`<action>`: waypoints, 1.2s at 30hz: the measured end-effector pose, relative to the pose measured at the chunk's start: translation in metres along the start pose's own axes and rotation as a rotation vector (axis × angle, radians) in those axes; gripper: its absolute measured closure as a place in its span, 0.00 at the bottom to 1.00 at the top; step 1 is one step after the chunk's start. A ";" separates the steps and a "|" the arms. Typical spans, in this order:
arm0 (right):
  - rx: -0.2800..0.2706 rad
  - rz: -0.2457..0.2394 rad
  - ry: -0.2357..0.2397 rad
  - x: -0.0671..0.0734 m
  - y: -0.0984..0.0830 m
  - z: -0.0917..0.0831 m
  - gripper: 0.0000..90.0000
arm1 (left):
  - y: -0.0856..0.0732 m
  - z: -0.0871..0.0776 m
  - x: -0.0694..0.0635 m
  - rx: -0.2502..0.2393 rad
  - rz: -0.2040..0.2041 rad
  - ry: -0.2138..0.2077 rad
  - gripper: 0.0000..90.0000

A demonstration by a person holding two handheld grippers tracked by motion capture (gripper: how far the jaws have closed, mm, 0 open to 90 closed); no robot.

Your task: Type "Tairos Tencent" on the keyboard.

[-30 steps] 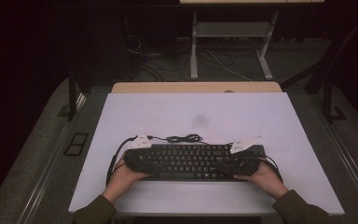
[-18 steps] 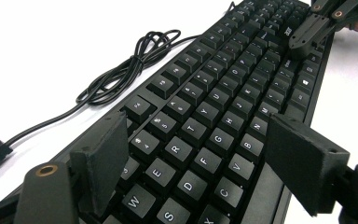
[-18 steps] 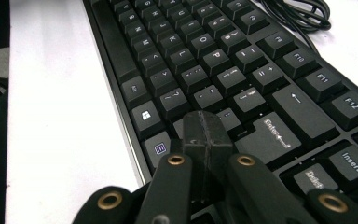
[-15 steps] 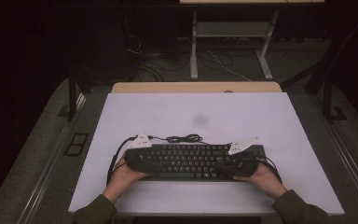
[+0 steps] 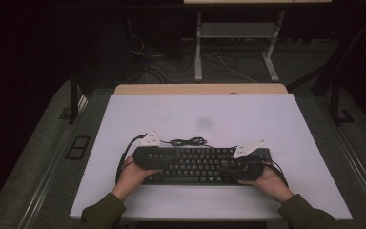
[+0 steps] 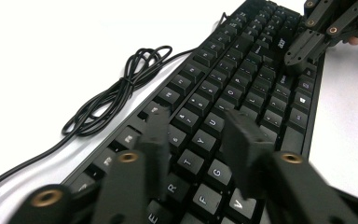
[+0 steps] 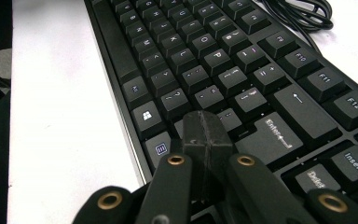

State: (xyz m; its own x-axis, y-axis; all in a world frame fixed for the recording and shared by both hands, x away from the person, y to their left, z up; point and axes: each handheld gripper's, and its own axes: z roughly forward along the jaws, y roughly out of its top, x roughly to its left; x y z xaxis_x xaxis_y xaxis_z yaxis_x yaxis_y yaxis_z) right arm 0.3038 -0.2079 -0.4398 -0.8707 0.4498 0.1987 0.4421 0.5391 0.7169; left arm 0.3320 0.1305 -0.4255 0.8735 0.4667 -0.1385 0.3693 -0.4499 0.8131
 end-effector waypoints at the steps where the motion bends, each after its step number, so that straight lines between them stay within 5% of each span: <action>1: 0.000 0.002 0.001 0.000 0.000 0.000 0.99 | 0.001 0.001 0.000 0.005 0.001 -0.004 0.77; 8: -0.001 0.003 0.001 0.000 0.000 0.000 0.99 | 0.003 0.009 -0.003 0.048 0.022 -0.008 0.99; 21: -0.001 0.004 0.004 0.000 0.000 0.000 0.99 | -0.002 0.014 0.000 0.101 0.011 -0.003 0.99; 36: -0.001 0.004 0.004 0.000 0.000 0.000 0.99 | -0.003 0.015 0.000 0.104 0.011 -0.004 0.99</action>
State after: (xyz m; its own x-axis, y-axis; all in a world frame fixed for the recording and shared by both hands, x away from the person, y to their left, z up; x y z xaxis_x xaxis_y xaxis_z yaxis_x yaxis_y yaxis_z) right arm 0.3036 -0.2078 -0.4401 -0.8698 0.4493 0.2040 0.4453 0.5364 0.7169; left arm 0.3355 0.1201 -0.4363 0.8788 0.4586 -0.1321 0.3903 -0.5314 0.7519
